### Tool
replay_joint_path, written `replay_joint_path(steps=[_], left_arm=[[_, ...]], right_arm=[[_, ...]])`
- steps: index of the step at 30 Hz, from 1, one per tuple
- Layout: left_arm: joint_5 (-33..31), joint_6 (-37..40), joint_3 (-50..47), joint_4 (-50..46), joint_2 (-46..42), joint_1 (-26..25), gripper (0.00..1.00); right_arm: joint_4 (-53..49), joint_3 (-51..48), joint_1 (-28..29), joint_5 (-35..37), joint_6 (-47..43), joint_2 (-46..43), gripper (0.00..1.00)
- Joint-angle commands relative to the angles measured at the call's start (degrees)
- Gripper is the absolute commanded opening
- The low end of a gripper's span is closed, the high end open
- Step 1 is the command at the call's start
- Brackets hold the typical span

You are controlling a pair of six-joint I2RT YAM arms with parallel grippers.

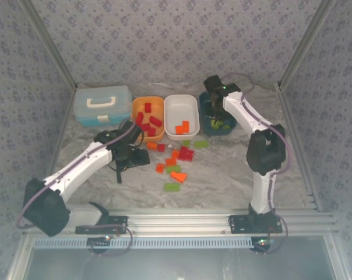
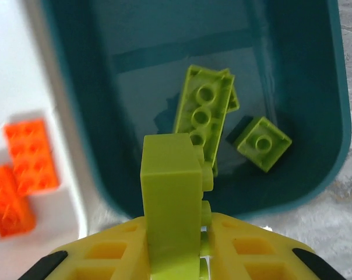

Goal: Sort the legos into containers by color

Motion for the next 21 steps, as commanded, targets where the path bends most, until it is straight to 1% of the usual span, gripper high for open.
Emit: replay_joint_path(steps=[1, 4, 10, 14, 15, 16, 19, 21], left_arm=[[0.33, 2.34, 4.17, 1.95, 1.83, -1.88, 0.76], [0.07, 1.84, 5.07, 2.38, 3.2, -3.13, 0.76], [-0.11, 1.85, 6.08, 2.25, 5.57, -5.26, 0.76], [-0.27, 2.1, 6.91, 1.76, 6.44, -5.87, 0.76], [-0.37, 2.07, 7.09, 1.55, 6.44, -5.91, 0.76], [-0.53, 2.07, 7.24, 1.35, 6.34, -6.01, 0.76], [-0.91, 1.71, 6.86, 1.13, 5.73, -5.93, 0.76], [-0.91, 1.31, 6.33, 1.13, 5.39, -6.01, 0.76]], right_arm=[[-3.1, 6.06, -1.52, -0.28, 3.43, 4.15, 0.29], [-4.46, 10.97, -1.9, -1.42, 3.12, 7.79, 0.29], [-4.56, 15.65, -1.6, -3.69, 3.37, 12.2, 0.3], [-8.4, 18.69, -1.5, -2.53, 5.16, 15.05, 0.29], [-8.55, 18.1, -1.84, -1.54, 5.27, 14.52, 0.27], [-6.34, 16.0, -2.12, -0.89, 6.71, 12.51, 0.27], [-0.99, 9.35, -2.86, -0.34, 6.22, 5.89, 0.28], [-3.14, 9.16, -3.44, 0.82, 6.18, 4.26, 0.28]])
